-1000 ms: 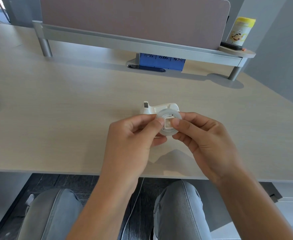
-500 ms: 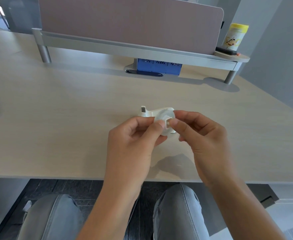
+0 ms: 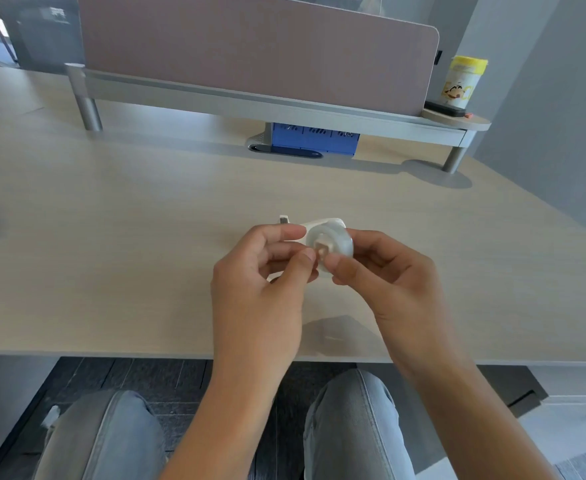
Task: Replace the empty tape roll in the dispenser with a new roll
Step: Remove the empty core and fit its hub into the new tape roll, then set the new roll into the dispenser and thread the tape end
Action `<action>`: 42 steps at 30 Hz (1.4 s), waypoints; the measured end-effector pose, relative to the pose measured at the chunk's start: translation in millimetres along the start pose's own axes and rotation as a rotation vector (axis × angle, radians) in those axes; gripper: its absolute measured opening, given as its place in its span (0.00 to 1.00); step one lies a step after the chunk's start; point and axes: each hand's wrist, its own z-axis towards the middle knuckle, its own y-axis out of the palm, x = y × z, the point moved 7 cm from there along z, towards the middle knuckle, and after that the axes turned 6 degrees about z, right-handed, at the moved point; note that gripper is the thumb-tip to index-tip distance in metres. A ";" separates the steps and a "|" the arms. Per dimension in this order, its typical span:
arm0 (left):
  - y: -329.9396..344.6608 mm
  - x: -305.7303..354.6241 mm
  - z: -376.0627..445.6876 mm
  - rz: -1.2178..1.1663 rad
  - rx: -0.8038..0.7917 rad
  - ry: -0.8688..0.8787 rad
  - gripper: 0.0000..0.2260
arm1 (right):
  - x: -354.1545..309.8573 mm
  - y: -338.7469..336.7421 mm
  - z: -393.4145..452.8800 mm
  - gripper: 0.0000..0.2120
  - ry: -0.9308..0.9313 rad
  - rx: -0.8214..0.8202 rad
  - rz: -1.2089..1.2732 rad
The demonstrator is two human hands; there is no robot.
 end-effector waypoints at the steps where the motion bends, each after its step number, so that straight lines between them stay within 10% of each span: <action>1: -0.9 -1.0 0.3 0.017 0.009 0.006 0.10 | -0.7 -0.2 0.2 0.08 -0.005 0.008 -0.006; 15: 5.4 -8.6 4.8 -0.099 -0.137 -0.020 0.06 | -5.4 -7.0 4.3 0.13 -0.027 -0.062 0.027; 28: 8.3 4.9 6.0 0.404 -0.011 0.328 0.13 | -4.4 -28.6 33.6 0.07 -0.006 -0.006 -0.170; 42: 66.3 -36.2 0.8 0.971 -0.319 0.359 0.30 | 18.8 -31.9 112.2 0.07 0.071 -0.141 -0.340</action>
